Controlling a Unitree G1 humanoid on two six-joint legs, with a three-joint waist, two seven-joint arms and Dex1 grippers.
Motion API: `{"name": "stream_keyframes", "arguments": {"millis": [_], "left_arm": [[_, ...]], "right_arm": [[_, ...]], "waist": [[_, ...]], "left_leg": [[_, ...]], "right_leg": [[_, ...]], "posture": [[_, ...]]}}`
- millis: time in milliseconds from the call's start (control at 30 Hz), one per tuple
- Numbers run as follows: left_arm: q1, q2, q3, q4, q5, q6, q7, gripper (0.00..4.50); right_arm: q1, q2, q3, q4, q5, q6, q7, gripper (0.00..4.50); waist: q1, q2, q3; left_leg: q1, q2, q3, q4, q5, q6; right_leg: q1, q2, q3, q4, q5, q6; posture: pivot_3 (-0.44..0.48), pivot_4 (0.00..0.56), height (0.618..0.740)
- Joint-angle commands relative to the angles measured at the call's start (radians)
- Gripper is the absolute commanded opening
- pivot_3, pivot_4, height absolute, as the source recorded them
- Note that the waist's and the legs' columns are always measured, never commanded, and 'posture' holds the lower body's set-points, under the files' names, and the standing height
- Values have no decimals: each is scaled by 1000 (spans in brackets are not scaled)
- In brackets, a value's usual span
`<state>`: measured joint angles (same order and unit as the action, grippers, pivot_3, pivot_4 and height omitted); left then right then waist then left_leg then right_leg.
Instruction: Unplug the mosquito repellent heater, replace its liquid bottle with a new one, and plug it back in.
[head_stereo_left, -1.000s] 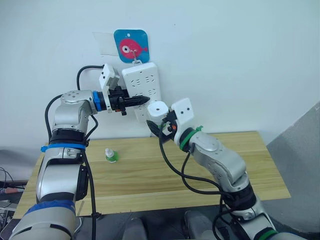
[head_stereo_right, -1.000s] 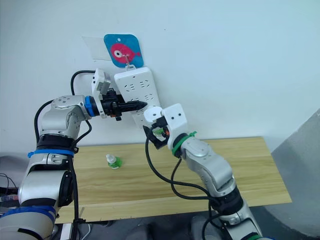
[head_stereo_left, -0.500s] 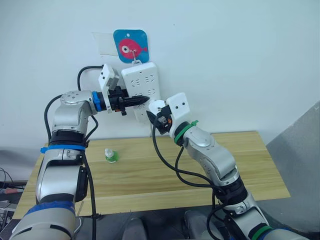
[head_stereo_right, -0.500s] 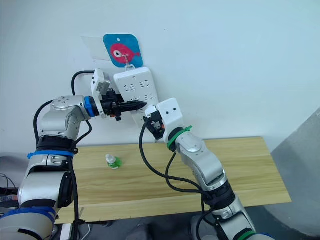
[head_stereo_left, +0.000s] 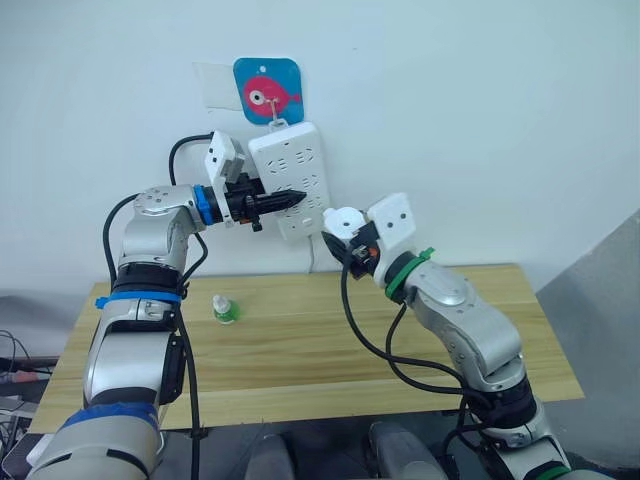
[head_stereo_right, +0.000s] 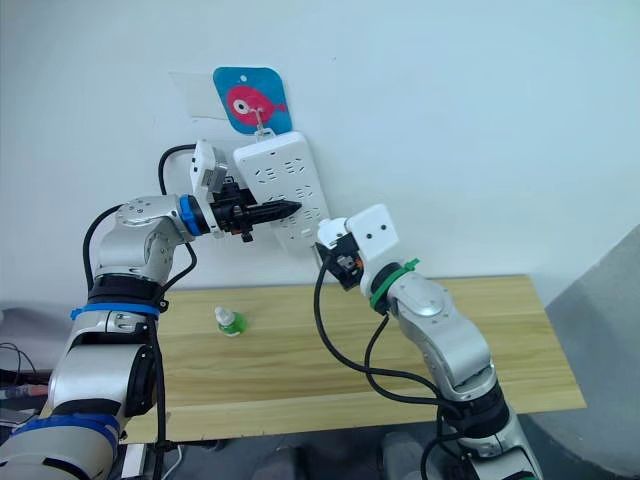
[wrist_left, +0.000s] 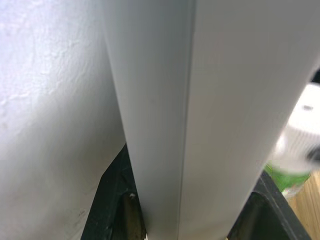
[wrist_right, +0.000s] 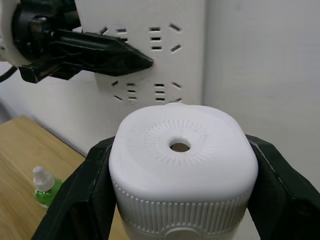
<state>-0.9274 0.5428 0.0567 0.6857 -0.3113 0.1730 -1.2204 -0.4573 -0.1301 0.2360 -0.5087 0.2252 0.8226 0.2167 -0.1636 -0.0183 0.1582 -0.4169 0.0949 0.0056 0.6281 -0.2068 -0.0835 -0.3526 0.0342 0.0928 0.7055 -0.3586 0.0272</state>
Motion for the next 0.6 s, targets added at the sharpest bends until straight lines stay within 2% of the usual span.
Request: {"name": "stream_keyframes", "arguments": {"millis": [33,100,233,333,400,500,600], "left_arm": [[14,16,20,36,36,-19,83,1348],[19,19,24,30,23,-6,67,2061],[62,34,37,-12,-6,20,32,3129],[145,57,42,-52,0,11,33,4030],[222,65,49,-101,2,9,54,4479],[348,68,63,-208,-14,26,87,4479],[533,51,85,-423,-59,83,142,4479]], "right_arm": [[12,0,-44,-86,47,4,23,3018],[35,-6,-69,-97,70,2,34,3018],[77,2,-163,-90,146,-20,62,3018],[110,27,-247,-51,217,-65,87,3018],[125,47,-302,-20,275,-80,103,3018],[137,60,-352,25,336,-100,127,3018],[151,65,-406,100,384,-135,151,3018]], "waist": [[-5,-1,-1],[-9,-1,-1],[-17,-1,-1],[-28,-1,-1],[-35,-1,-1],[-41,-1,-1],[-44,-1,-1]], "left_leg": [[1,0,0,0,1,0],[1,-1,0,1,2,-1],[0,-1,0,1,2,-1],[0,0,0,1,2,-1],[-1,0,0,0,2,-1],[-2,1,0,-1,2,-1],[-3,1,1,-4,2,-2]], "right_leg": [[0,0,0,2,0,1],[0,0,1,4,0,2],[-2,0,1,6,0,2],[-2,0,1,5,0,1],[-2,1,1,5,0,1],[-6,1,3,5,1,-2],[-7,1,4,3,0,-3]], "posture": [[-218,130,740],[-217,126,740],[-212,127,740],[-209,122,740],[-204,120,740],[-207,111,740],[-194,103,740]]}}
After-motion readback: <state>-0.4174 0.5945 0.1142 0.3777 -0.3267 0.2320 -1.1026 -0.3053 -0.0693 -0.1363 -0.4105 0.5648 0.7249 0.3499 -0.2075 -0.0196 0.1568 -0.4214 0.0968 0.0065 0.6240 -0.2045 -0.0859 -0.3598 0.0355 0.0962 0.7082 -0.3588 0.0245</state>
